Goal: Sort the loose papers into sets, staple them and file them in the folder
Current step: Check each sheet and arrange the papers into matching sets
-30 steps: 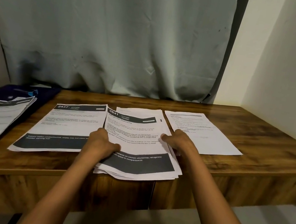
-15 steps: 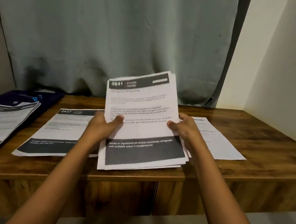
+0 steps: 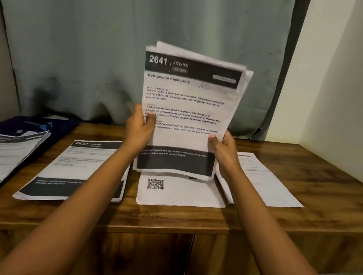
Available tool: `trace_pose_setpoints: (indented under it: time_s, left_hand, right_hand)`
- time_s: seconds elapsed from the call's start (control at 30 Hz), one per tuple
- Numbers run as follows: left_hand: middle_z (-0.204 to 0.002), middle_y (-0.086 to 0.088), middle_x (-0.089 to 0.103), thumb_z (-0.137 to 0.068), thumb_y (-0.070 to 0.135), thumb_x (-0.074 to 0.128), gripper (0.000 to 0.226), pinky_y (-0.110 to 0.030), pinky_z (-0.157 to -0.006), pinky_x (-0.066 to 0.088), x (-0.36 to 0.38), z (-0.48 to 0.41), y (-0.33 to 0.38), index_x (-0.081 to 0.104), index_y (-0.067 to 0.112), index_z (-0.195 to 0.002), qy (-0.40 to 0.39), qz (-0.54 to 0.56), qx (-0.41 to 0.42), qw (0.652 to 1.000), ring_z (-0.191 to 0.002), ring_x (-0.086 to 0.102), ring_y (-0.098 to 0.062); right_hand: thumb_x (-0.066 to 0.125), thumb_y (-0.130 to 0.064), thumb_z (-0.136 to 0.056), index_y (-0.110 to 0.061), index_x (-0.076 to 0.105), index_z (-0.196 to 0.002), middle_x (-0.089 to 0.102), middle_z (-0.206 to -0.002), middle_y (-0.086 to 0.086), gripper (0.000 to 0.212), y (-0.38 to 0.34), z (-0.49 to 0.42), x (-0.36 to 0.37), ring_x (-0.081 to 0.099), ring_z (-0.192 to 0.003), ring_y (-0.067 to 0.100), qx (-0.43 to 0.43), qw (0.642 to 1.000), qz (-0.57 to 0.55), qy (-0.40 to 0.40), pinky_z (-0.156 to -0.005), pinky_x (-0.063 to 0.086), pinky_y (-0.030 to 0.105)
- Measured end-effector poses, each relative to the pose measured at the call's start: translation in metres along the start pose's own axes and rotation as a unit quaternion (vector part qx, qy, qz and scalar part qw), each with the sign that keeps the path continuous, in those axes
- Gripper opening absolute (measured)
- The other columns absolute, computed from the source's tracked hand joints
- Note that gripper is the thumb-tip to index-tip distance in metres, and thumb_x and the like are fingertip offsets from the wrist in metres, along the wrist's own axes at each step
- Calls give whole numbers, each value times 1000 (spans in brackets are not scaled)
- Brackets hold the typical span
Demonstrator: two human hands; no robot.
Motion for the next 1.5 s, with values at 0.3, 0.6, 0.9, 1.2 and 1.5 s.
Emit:
trace_pose_setpoints:
  time_s: [0.3, 0.6, 0.9, 1.2, 1.5]
  left_hand:
    - [-135, -15, 51, -102, 13, 39, 17, -24, -82, 45, 11, 17, -19, 35, 4, -115, -9, -13, -8, 1000, -118, 54, -27]
    - [-113, 4, 56, -96, 33, 51, 32, 1, -61, 40, -5, 4, 2, 38, 11, -115, 11, 45, 44, 998, -98, 56, -10]
    - [-110, -1, 61, -101, 26, 43, 25, -7, -66, 48, -10, -24, 26, 39, 6, -116, 23, 70, 94, 993, -85, 58, 3]
    - [-110, 3, 62, -98, 26, 49, 31, -8, -68, 50, -11, -14, 1, 50, 6, -121, 18, 81, 83, 993, -89, 61, 1]
    - [-96, -1, 73, -95, 18, 56, 4, -34, -70, 59, -22, -36, 34, 60, 19, -97, -100, 221, 23, 970, -86, 71, -19]
  right_hand:
    - [45, -10, -99, -14, 51, -129, 56, -112, -10, 31, 11, 5, 13, 53, -100, 6, -15, 1000, 21, 8, -87, 45, 26]
    - [51, -11, -97, -10, 51, -120, 60, -113, -2, 23, -1, -12, 6, 58, -102, 13, -34, 999, 15, 25, -84, 50, 23]
    - [42, -15, -101, -13, 51, -125, 60, -115, -4, 26, -29, -23, 15, 60, -97, 9, -63, 997, 3, 38, -71, 49, 15]
    - [44, -15, -100, -12, 52, -122, 60, -117, -2, 24, -18, -22, 12, 59, -100, 11, -51, 998, 15, 43, -70, 49, 16]
    - [48, -15, -99, -15, 58, -119, 66, -111, -3, 23, -46, -37, 8, 64, -88, 5, -70, 997, 4, 38, -67, 53, 17]
Point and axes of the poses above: each hand's wrist, its own z-axis away from the middle knuckle, its own x-axis out of the palm, y = z × x, the point moved 5 cm from there along -z, towards the middle knuckle
